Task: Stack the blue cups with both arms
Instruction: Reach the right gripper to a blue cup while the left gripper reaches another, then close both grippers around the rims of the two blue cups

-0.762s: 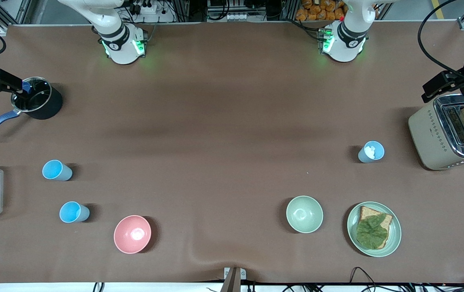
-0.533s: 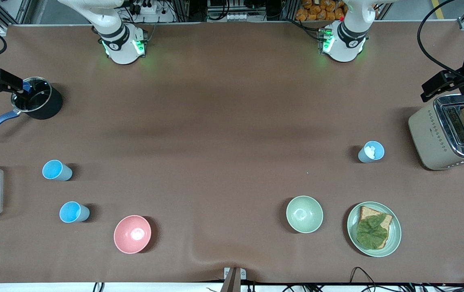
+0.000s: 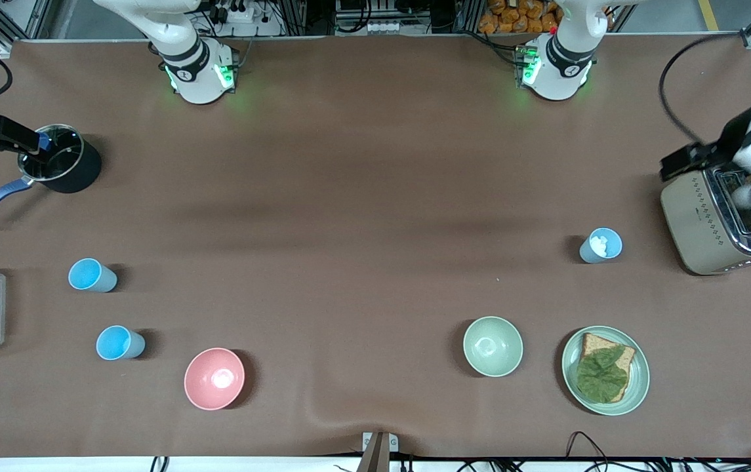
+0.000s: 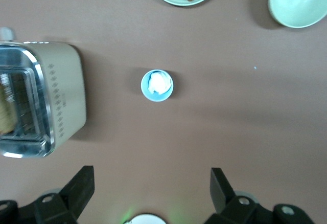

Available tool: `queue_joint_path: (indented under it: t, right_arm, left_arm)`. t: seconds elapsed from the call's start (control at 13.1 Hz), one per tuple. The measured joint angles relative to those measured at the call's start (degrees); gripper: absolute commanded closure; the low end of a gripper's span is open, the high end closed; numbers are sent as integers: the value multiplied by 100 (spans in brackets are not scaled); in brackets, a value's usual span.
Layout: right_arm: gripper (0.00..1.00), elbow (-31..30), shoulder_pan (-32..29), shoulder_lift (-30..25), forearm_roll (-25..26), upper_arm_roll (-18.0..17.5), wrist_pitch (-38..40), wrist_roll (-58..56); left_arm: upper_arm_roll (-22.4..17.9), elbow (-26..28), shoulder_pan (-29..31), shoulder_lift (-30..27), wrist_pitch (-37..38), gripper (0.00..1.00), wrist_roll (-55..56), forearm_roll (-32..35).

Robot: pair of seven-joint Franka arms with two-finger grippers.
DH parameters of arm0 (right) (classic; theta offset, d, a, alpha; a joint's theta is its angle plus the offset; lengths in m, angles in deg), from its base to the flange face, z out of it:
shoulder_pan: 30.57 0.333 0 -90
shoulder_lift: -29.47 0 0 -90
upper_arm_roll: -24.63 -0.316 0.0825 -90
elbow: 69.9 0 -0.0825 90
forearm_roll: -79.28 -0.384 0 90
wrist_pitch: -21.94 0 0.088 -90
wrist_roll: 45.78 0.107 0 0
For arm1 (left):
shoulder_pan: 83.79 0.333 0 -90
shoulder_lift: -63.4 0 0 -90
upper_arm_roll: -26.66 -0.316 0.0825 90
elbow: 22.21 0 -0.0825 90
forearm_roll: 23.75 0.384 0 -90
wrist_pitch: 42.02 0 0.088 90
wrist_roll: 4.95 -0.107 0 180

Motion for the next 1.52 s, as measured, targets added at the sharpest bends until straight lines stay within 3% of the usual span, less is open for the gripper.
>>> queue_joint_path:
  t: [0.3, 0.61, 0.99, 1.07, 1.14, 1.37, 1.52]
  right_arm:
    - [0, -30, 230, 436, 1, -1, 456, 128]
    - [0, -61, 60, 1375, 178, 109, 325, 112]
    - [0, -111, -558, 2677, 247, 139, -865, -1003]
    - [0, -109, -545, 2858, 259, 129, -1162, -1234]
    - [0, -108, -513, 3033, 273, 114, -1464, -1496]
    - [0, -102, -507, 3385, 293, 108, -2245, -2250]
    - [0, -104, -526, 3501, 293, 113, -2277, -2349]
  left_arm:
    - [-41, 1642, 230, 157, -1954, 0, -5, 1]
    - [-67, 3209, 458, 250, -4054, 0, -121, 1]
    - [-82, 3534, 804, 923, -4881, 0, -508, 1]
    - [-82, 3530, 855, 1022, -4939, 8, -537, 1]
    - [-82, 3527, 878, 1083, -4951, 24, -542, 1]
    - [-74, 3522, 877, 1196, -4951, 98, -543, 1]
    - [-72, 3510, 875, 1236, -4953, 100, -543, 1]
